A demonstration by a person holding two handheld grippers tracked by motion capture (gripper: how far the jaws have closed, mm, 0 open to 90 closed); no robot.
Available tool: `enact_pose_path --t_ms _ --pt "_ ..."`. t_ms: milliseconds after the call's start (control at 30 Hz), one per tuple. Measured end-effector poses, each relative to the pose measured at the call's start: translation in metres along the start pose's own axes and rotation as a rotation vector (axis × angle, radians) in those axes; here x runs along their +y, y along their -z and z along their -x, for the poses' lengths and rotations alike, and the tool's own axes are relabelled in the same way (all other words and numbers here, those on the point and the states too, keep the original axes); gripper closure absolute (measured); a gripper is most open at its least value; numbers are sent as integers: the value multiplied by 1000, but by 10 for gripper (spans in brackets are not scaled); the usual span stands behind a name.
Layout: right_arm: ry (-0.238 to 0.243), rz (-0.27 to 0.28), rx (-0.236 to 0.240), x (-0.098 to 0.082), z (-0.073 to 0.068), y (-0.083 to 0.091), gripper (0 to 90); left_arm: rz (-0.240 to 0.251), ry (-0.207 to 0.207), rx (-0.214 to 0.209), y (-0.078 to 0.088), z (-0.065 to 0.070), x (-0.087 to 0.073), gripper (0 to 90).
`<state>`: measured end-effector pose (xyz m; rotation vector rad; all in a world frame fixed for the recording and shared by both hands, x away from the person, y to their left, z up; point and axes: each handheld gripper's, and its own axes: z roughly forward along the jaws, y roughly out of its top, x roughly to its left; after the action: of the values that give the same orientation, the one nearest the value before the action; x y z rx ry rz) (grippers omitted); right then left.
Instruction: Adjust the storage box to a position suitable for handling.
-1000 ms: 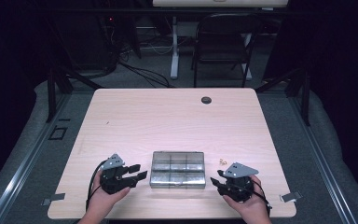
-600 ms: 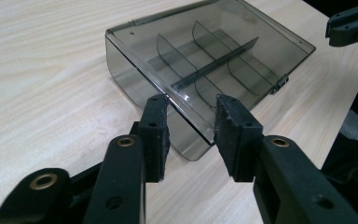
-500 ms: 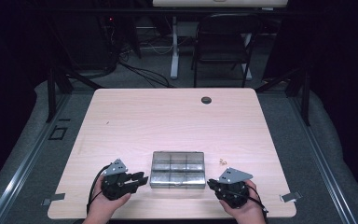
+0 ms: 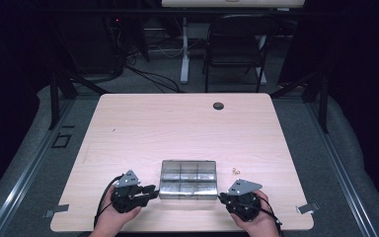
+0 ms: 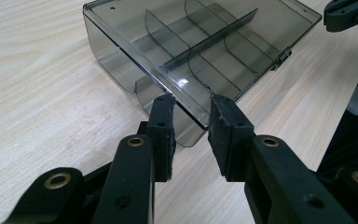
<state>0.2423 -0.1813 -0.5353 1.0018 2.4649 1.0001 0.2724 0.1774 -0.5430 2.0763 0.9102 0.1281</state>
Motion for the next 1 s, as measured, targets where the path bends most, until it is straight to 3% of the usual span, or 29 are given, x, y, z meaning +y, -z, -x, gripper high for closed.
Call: enact_pose_path --t_ms 700,1000 --pt "6 -25 15 -1 -1 -10 873 4 1 -16 1 -1 1 703" --pt "-6 11 13 0 0 -7 878 8 5 -7 3 -1 1 709"
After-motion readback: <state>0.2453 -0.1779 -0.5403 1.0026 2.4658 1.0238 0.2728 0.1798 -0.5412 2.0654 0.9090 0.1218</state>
